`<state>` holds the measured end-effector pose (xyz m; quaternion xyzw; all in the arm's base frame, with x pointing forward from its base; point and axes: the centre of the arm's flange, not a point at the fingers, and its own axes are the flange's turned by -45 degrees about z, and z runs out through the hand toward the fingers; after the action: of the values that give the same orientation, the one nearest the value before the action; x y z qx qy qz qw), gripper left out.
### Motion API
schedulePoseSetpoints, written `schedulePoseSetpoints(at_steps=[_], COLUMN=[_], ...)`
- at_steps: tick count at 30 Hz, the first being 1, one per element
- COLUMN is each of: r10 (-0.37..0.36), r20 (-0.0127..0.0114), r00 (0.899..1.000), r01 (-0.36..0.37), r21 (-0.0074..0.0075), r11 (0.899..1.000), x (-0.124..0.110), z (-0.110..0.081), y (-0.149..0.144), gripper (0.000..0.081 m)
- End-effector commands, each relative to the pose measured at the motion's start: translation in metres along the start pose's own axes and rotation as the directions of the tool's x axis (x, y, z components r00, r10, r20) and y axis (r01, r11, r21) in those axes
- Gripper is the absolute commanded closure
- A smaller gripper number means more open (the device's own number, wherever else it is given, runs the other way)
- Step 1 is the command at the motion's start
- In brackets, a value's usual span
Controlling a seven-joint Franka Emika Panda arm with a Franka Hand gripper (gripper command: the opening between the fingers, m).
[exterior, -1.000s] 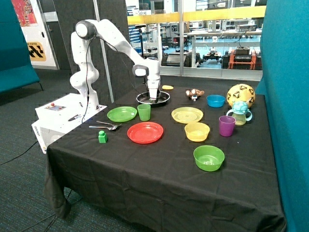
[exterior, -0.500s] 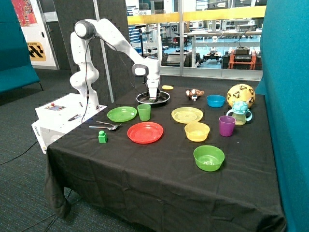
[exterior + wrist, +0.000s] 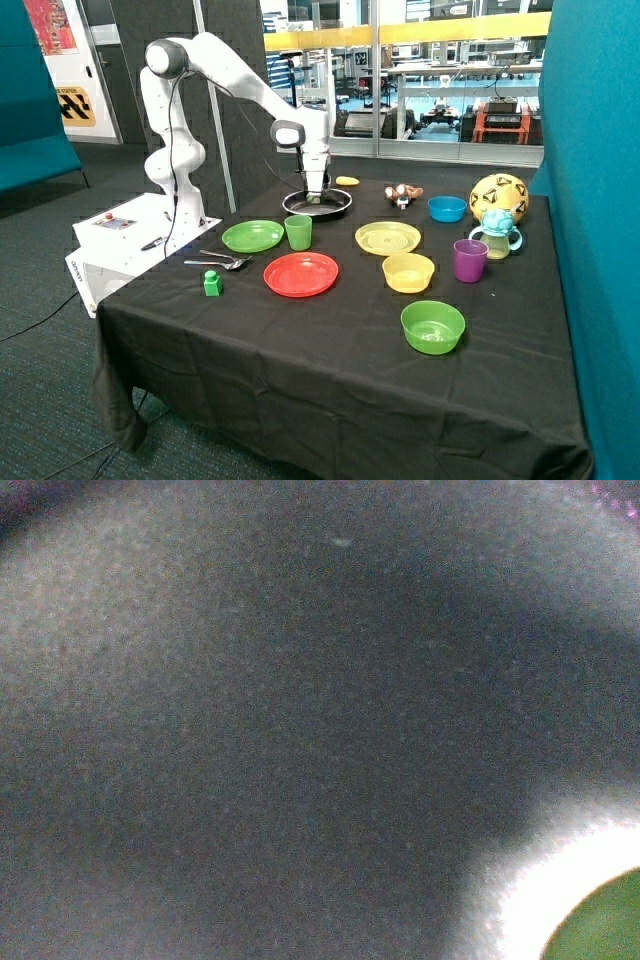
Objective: Cook the capsicum and place it on a plate
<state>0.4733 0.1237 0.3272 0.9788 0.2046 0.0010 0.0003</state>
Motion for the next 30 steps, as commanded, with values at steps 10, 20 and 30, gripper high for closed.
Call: schedulePoseSetpoints(at_steps=[10, 20, 30], r10=[0.015, 0.008, 0.005], r20=[0.0018, 0.0018, 0.0018], r00=[1.000, 1.000, 1.000], r01=[-0.015, -0.008, -0.005], r21=[0.0010, 0.0010, 0.0010], r11=[1.000, 1.000, 1.000], x=[-0.013, -0.023, -0.022], z=[-0.030, -0.031, -0.043], y=[0.004, 0.005, 0.008], gripper=[0.0808, 0.0808, 0.0808])
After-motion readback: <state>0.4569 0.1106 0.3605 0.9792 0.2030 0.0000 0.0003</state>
